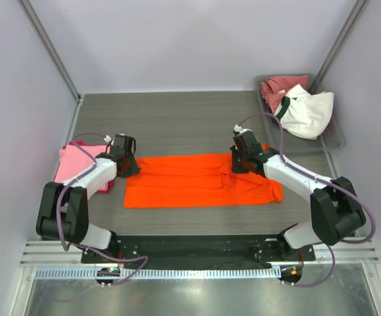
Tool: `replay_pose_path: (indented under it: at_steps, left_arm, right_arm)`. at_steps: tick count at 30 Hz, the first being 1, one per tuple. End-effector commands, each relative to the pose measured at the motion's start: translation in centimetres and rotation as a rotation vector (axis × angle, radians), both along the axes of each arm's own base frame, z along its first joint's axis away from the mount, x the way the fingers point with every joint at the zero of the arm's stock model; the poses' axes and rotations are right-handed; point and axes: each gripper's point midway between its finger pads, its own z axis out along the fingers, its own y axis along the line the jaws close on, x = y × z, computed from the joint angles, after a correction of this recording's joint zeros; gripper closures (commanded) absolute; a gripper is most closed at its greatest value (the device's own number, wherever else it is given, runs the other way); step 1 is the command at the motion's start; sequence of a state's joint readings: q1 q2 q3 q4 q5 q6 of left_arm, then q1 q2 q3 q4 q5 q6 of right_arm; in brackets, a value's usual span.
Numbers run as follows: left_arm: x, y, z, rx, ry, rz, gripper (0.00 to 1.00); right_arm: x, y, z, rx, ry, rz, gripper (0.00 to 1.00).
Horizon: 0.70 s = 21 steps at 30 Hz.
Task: Fold and stack the t-shirts
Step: Fold the tshirt
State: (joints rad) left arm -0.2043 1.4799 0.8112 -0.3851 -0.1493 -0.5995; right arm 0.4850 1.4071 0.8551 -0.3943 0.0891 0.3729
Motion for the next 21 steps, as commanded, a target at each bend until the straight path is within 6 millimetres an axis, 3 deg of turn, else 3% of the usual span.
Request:
replay_pose_path:
  at_steps: [1, 4, 5, 11, 16, 21]
  left_arm:
    - [0.8, 0.5, 2.2, -0.008, -0.111, 0.032, 0.78]
    - [0.4, 0.6, 3.1, -0.02, -0.168, 0.038, 0.78]
    - [0.5, 0.6, 3.4, -0.025, -0.183, 0.041, 0.78]
    - [0.4, 1.1, 5.4, -0.024, -0.249, 0.071, 0.84]
    - [1.1, 0.7, 6.7, -0.043, -0.28, 0.057, 0.8]
    - [1.6, 0.4, 6.7, -0.046, -0.26, 0.049, 0.8]
  right_arm:
    - [3.4, 1.1, 2.8, 0.012, -0.091, -0.027, 0.88]
    - [5.0, 2.4, 2.2, 0.02, -0.073, -0.018, 0.87]
    - [5.3, 2.9, 2.9, 0.039, -0.086, -0.01, 0.87]
    - [6.5, 6.1, 0.8, 0.085, -0.027, 0.037, 0.87]
    - [5.9, 8.2, -1.6, 0.076, 0.025, 0.081, 0.87]
    - [4.3, 8.8, -2.0, 0.069, 0.041, 0.114, 0.87]
